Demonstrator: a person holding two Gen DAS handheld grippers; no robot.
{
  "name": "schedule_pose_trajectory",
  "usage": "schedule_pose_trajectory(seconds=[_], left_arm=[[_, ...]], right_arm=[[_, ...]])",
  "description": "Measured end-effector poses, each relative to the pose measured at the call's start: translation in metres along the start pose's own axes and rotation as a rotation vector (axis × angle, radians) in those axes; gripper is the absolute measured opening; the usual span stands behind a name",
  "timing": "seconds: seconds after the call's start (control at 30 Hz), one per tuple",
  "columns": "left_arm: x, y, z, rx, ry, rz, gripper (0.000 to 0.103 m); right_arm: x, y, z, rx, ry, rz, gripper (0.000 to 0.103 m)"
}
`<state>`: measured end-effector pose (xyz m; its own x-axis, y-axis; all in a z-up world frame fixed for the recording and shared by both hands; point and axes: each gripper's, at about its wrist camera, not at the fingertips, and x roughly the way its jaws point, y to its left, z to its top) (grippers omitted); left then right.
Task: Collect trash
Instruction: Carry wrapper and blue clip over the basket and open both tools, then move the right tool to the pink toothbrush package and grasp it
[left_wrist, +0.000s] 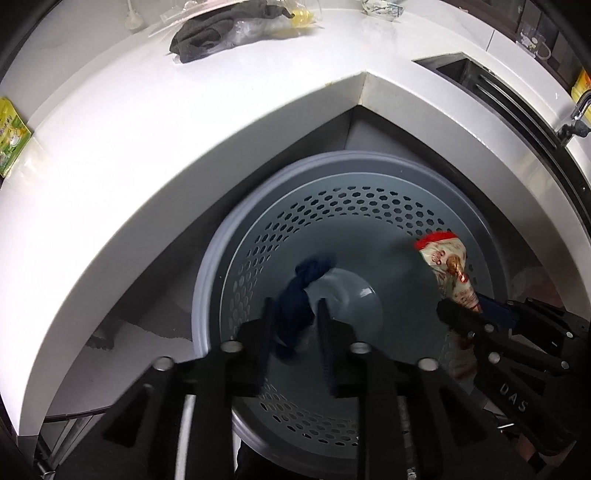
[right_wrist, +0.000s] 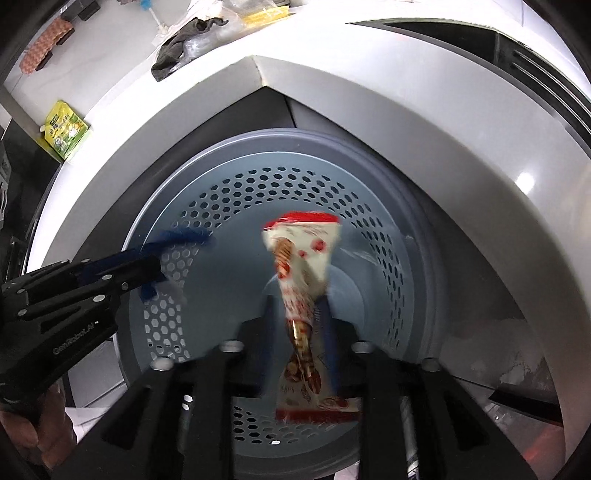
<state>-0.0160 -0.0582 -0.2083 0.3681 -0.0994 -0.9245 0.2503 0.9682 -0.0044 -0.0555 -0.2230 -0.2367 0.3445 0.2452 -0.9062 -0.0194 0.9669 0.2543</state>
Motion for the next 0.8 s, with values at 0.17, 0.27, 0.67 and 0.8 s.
schedule_pose_trajectory(seconds=[0.17,0.27,0.67,0.8], left_arm=[[-0.005,0.002,0.000,-0.001,-0.021,0.013,0.045],[-0.006,0.003,0.000,-0.004,-0.026,0.014,0.047],[-0.018,0.008,0.004,-0.009,-0.031,0.013,0.053],[-0.027,0.009,0.009,-0.004,-0.046,0.016,0.057]], right_arm=[[-0.006,-0.005,-0.002,0.004,-0.021,-0.013,0.048],[-0.006,-0.006,0.000,0.004,-0.019,-0.012,0.048],[-0.016,0.000,0.004,-0.008,-0.028,-0.004,0.049],[-0.023,0.002,0.007,-0.005,-0.042,0.005,0.049]])
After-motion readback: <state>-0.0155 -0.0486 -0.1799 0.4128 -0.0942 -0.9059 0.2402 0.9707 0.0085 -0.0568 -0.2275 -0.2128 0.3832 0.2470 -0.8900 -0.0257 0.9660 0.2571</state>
